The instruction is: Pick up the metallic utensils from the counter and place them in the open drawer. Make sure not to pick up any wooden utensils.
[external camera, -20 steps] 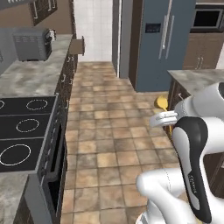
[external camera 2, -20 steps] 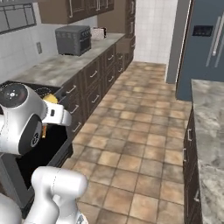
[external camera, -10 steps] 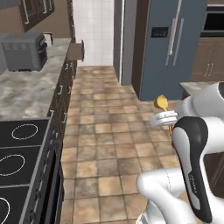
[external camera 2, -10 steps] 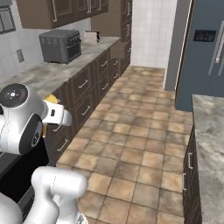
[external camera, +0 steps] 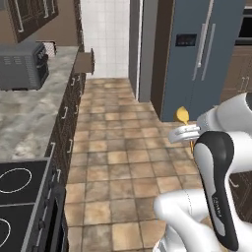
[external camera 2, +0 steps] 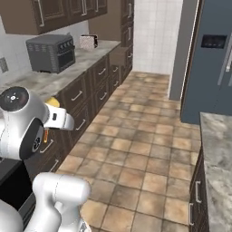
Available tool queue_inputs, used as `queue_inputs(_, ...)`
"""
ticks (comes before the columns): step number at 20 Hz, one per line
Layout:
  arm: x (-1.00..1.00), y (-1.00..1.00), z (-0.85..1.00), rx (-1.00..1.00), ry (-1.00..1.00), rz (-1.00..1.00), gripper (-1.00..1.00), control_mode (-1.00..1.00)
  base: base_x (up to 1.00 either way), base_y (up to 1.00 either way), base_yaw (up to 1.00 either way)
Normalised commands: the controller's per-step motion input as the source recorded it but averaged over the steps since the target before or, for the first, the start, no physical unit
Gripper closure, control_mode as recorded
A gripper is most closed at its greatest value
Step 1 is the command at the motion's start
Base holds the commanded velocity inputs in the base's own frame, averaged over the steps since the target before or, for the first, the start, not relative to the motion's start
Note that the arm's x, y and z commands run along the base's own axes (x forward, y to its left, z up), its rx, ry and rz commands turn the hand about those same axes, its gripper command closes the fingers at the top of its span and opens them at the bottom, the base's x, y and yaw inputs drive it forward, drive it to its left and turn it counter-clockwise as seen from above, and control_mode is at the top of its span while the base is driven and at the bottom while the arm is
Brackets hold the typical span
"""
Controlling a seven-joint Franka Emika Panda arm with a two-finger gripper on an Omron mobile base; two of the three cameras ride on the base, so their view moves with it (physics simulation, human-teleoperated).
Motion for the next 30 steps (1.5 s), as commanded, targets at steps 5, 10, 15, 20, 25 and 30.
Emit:
queue_inputs(5, 0.0, 0.0, 0.0, 0.0, 0.0, 0.0, 1.0, 1.0, 0.98, 0.0, 0.0)
queue_inputs(10, 0.0, 0.0, 0.0, 0.0, 0.0, 0.0, 1.0, 1.0, 0.88, 0.0, 0.0)
queue_inputs(15, 0.0, 0.0, 0.0, 0.0, 0.0, 0.0, 1.0, 1.0, 1.0, 0.08, -0.04)
queue_inputs(20, 0.0, 0.0, 0.0, 0.0, 0.0, 0.0, 1.0, 1.0, 1.0, 0.2, -0.01)
queue_inputs(25, 0.0, 0.0, 0.0, 0.0, 0.0, 0.0, 1.0, 1.0, 1.0, 0.27, 0.0)
queue_inputs(30, 0.0, 0.0, 0.0, 0.0, 0.0, 0.0, 1.0, 1.0, 0.88, 0.27, 0.0)
